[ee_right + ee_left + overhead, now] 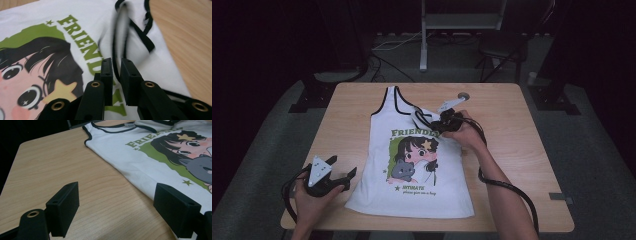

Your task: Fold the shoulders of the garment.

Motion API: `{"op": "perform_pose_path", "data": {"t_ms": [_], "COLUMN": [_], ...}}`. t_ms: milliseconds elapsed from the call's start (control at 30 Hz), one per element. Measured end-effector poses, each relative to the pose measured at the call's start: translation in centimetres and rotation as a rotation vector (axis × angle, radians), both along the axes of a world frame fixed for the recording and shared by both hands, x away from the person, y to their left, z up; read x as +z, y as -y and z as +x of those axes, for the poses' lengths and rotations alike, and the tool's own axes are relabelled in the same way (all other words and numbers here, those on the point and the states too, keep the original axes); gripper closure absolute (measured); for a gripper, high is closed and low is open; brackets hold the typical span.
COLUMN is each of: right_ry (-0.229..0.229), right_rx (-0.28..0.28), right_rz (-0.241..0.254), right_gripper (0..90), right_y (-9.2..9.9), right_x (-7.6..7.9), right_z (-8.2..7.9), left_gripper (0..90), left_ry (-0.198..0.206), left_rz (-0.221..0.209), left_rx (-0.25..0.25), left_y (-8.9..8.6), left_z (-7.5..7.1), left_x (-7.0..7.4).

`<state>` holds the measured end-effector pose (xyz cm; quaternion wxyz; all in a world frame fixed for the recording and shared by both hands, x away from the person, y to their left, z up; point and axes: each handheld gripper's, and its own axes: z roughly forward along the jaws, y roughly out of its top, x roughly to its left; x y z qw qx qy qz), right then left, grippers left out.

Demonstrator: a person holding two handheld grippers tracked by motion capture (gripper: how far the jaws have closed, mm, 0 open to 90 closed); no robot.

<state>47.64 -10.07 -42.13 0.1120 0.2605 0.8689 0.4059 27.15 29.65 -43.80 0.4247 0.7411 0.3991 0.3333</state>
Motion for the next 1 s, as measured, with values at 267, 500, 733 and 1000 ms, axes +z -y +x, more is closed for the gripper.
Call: {"op": "perform_pose_path", "data": {"t_ms": [267, 500, 733, 1000], "right_ry": [0.024, 0.052, 0.062, 0.078], "right_rx": [0.022, 0.068, 0.06, 0.068], "right_rz": [-0.015, -0.05, -0.053, -0.056], "right_gripper": [61.8, 53.7, 48.1, 41.8], "right_y": [-0.5, -1.6, -2.5, -3.7], "right_x": [0.8, 0.5, 0.3, 0.1], "right_z": [-0.7, -1.3, -1.2, -1.4], "left_gripper": [20.6, 20.6, 20.6, 20.6], "left_ry": [-0.002, 0.0, 0.002, 0.003], "left_rz": [0.003, 0.005, 0.006, 0.004], "left_rx": [-0.003, -0.005, -0.005, -0.006], "left_y": [0.1, 0.1, 0.1, 0.1], "left_z": [0.0, 0.0, -0.1, -0.1], "left_x": [0.0, 0.0, 0.0, 0.0]}}
